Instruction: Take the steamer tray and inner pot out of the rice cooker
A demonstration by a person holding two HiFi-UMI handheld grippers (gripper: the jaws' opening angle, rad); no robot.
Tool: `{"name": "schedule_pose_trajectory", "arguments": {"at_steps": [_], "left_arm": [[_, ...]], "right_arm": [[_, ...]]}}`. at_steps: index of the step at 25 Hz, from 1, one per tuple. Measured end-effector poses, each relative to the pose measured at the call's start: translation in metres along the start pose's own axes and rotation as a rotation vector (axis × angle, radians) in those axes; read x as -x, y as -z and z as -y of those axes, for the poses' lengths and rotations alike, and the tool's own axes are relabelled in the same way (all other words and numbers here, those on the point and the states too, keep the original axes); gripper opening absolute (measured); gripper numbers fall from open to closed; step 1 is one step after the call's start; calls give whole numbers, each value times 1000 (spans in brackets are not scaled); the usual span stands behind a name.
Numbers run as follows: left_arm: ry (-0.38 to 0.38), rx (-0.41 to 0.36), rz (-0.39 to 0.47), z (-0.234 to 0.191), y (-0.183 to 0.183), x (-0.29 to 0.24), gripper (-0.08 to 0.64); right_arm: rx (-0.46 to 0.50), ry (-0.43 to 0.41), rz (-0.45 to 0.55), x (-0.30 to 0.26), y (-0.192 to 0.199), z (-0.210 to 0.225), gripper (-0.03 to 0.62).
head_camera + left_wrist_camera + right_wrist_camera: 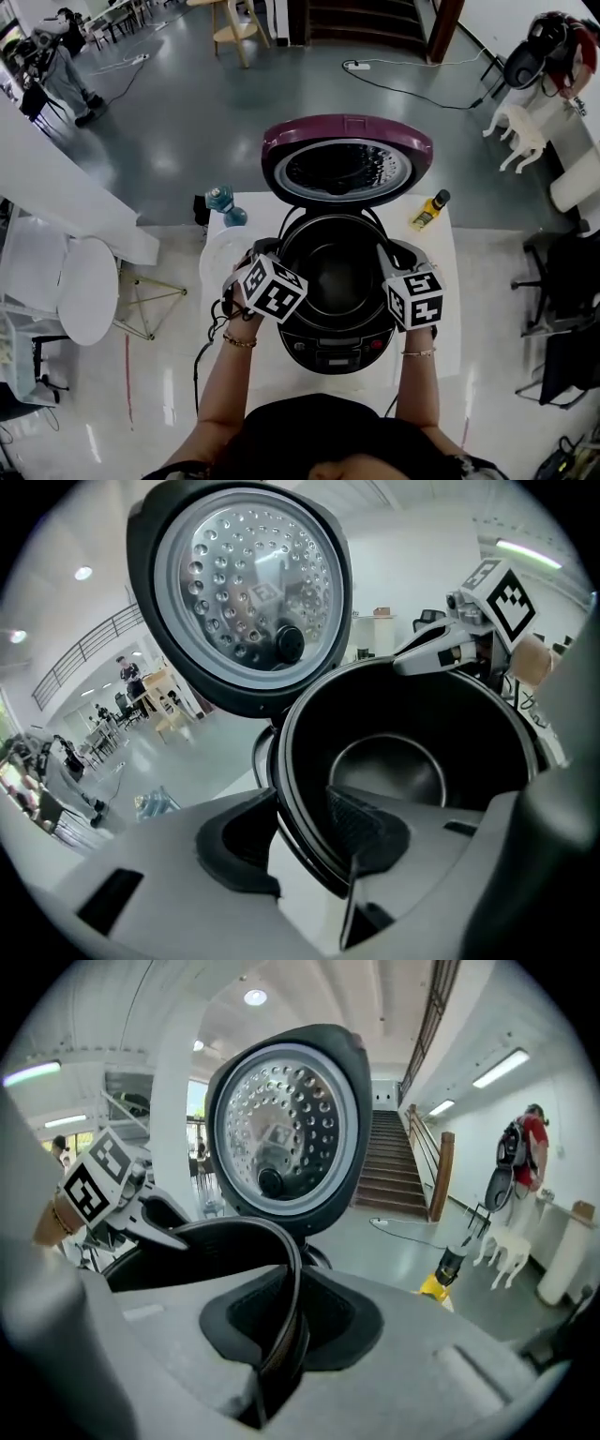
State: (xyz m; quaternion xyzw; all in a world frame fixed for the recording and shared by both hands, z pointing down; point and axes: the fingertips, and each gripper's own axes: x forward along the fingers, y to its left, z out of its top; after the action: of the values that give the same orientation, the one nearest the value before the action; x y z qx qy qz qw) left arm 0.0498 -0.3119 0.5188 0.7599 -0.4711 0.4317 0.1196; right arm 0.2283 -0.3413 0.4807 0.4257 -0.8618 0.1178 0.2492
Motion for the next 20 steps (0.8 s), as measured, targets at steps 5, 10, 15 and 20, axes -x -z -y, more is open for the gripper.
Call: {"name": "schedule_pose_trajectory", "arguments": {"at_steps": [5, 10, 15, 20], "left_arm": [[65, 62, 0, 3, -1, 5, 158], [65, 158, 11, 5, -4, 11, 81], [77, 268, 100, 0, -13, 32, 48], [38, 318, 213, -1, -28, 65, 26]], "right_arm": [[-61, -39, 43, 4, -2, 1, 46], [-127, -71, 76, 8, -7, 1, 40], [-163, -102, 144, 23, -19, -3, 37], [-179, -113, 223, 51, -37, -9, 35]]}}
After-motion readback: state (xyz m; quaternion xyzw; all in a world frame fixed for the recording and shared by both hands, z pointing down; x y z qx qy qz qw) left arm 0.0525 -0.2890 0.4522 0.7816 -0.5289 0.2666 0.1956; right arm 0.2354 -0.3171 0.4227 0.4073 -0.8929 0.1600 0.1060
